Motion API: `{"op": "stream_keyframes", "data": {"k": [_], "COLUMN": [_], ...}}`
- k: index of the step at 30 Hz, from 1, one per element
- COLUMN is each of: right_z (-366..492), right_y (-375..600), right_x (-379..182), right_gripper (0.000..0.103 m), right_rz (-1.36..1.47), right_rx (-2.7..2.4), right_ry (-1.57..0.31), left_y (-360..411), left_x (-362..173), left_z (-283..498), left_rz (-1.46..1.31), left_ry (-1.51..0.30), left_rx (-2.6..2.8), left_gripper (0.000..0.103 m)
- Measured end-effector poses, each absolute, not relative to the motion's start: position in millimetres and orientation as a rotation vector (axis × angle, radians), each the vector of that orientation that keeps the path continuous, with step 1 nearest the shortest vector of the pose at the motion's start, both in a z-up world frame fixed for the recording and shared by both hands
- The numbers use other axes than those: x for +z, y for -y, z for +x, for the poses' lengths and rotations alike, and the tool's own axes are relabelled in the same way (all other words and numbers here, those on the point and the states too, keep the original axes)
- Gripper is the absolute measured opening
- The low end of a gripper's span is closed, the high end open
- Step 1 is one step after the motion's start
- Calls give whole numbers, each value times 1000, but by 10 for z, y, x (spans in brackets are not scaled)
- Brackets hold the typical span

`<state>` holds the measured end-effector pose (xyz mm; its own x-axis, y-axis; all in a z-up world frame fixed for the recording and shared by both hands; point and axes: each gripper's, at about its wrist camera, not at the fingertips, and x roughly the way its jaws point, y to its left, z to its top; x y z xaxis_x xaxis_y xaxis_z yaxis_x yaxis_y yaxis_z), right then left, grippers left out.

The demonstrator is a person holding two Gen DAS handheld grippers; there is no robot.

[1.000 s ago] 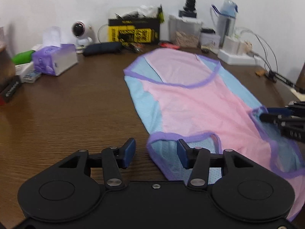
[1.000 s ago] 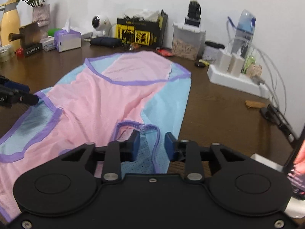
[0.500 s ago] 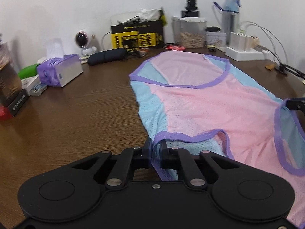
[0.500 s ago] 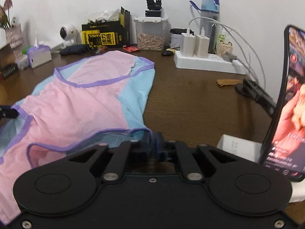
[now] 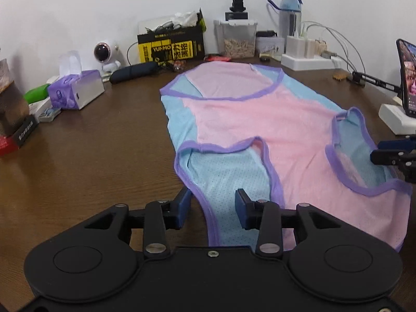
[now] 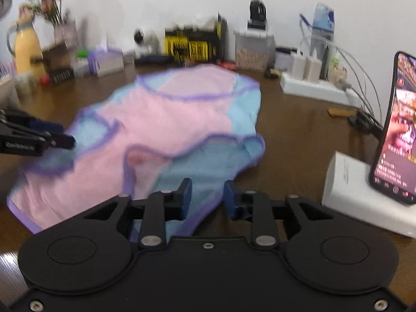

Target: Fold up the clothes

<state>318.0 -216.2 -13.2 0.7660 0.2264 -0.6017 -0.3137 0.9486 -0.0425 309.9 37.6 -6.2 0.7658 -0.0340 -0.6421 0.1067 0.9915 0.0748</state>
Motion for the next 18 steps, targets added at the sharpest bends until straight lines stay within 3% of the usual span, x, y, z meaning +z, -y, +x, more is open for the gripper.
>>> {"op": "stream_keyframes", "data": {"k": [7,11,12,13,14,18], "right_z": [2785,2746,2746,2737,2728,2596], "right_y": [2330,2176,2116,2096,2084,2191], "right_x": [77,14,-23,-36,-55,-21], "right_gripper": [36,35,31,13,3,4], "right_rz": [-48,-31,-64,-75,-78,-66], "right_rx": [402,546,531,523,525,507], "right_ry": [-568,-622,-632,-634,-645,-640], "left_y": [-421,-302,-277,-271,-274,-315], "left_x": [146,74,34,2,-24,-102], "left_z": [2703,2682,2688,2704,2714,2705], "left_rz": [39,63,77,78,73,72], "left_ry": [-626,-654,-668,-683,-697,-726], "left_rx": [-254,-330,-313,-306,-305,-301], "left_gripper": [38,38,38,38,38,38]}}
